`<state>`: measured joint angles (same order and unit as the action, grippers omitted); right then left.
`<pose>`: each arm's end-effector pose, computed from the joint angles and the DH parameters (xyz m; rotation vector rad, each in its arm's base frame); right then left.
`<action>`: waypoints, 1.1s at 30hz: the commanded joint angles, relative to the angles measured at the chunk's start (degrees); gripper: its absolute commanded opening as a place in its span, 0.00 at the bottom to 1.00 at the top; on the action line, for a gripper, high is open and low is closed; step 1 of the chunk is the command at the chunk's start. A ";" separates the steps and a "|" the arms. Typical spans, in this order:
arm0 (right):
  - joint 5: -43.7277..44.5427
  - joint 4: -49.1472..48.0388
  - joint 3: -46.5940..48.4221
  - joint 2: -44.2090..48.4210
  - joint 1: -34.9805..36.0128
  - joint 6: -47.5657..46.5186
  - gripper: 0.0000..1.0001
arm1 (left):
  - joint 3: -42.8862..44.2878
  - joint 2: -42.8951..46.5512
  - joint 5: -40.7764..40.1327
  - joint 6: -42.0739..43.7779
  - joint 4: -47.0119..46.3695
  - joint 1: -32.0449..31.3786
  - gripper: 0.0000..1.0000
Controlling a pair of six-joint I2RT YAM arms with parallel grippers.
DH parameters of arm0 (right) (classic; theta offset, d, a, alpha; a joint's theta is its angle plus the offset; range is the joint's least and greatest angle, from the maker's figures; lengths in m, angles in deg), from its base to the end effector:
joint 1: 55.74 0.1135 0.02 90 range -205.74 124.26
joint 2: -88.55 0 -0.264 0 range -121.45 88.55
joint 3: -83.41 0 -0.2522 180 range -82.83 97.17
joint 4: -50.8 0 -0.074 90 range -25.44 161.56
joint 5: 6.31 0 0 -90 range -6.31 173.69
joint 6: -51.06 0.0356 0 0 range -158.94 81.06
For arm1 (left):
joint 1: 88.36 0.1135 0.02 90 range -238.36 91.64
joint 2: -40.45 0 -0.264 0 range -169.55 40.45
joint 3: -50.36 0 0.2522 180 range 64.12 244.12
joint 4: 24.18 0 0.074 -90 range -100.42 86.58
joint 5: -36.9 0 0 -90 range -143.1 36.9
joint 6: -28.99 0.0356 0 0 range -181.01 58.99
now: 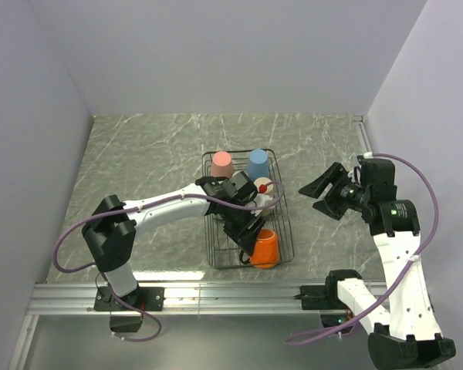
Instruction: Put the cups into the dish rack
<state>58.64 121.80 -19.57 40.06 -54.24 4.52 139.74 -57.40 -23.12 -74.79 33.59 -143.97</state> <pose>0.1445 0.0189 0.3599 0.6365 2.3117 0.8916 0.1817 -0.2970 0.2419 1.2016 2.6812 -0.9971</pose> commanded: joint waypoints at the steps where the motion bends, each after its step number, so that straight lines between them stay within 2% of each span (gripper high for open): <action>1: 0.19 -0.28 -0.51 1.03 -0.36 -1.63 0.73 | 1.20 0.89 -3.69 -1.33 -0.94 -0.64 0.63; 9: -0.16 -1.07 -2.27 1.38 -0.53 -1.80 0.72 | -0.56 4.23 -4.93 -3.53 -1.38 -0.72 0.72; 17: -0.17 -1.95 -2.88 1.21 -0.53 -1.71 0.73 | 2.25 8.63 -5.37 -5.64 -0.77 -0.72 0.89; 24: 1.24 -1.95 -0.08 0.50 -0.53 -2.50 0.72 | 4.63 15.29 -8.17 -7.48 -0.84 -0.55 0.92; 27: 1.59 -2.12 2.03 0.33 -0.53 -3.82 0.72 | 3.93 21.52 -13.69 -9.50 -3.30 0.50 0.94; 29: -1.65 -4.75 2.65 1.20 -0.62 -5.13 0.73 | 1.40 25.31 -17.91 -12.75 -7.26 2.87 0.99; 30: -2.88 -6.24 2.48 1.90 -0.62 -5.06 0.73 | 0.68 28.81 -23.77 -15.46 -7.97 3.66 0.99; 33: -9.03 -11.87 1.43 4.80 -0.53 -4.35 0.74 | -1.60 35.23 -33.54 -19.60 -7.54 6.83 0.99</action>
<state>55.84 117.12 -19.85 41.74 -54.46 1.46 139.94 -28.39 -43.38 -88.15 28.71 -139.43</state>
